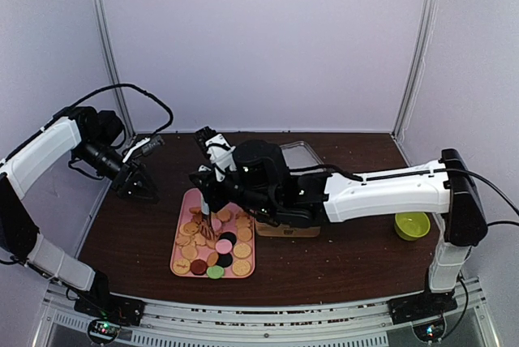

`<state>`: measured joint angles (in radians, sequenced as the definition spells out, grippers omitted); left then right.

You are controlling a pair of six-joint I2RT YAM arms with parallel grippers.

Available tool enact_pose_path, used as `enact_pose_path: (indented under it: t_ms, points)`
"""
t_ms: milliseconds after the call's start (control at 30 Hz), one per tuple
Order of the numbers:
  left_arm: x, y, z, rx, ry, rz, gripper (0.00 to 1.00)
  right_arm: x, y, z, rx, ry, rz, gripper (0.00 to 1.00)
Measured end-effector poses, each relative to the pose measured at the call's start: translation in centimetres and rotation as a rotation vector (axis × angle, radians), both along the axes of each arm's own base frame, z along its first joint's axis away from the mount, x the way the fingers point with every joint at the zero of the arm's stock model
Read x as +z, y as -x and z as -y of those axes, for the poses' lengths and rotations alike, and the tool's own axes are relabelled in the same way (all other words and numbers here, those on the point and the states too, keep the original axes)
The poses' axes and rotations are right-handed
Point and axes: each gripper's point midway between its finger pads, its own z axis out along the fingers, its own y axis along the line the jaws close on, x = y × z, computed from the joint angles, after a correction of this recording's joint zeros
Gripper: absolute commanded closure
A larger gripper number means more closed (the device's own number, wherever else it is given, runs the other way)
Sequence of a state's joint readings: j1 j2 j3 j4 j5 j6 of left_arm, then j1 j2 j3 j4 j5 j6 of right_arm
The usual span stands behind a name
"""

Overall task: Pack the cookies
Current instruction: Pass from the right arm to the left

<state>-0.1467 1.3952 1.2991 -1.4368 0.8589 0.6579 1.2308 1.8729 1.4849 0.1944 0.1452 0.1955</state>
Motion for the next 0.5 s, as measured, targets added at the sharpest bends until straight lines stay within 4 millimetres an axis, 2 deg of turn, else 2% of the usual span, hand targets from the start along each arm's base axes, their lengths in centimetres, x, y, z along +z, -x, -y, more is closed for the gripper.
enact_pose_path:
  t_ms: [67, 267, 367, 500]
  points:
    - [0.4, 0.1, 0.4, -0.01, 0.032, 0.002, 0.13, 1.4, 0.0, 0.5, 0.0, -0.064, -0.02, 0.83]
    - [0.6, 1.1, 1.5, -0.06, 0.102, -0.009, 0.11, 5.2, -1.2, 1.9, 0.001, -0.259, -0.069, 0.81]
    - [-0.1, 1.9, 2.0, -0.085, 0.122, -0.042, 0.11, 5.7, -1.8, 2.3, -0.005, -0.301, -0.086, 0.77]
    - [-0.6, 2.4, 2.7, -0.12, 0.135, -0.061, 0.11, 5.7, -1.6, 2.2, 0.01, -0.326, -0.114, 0.72]
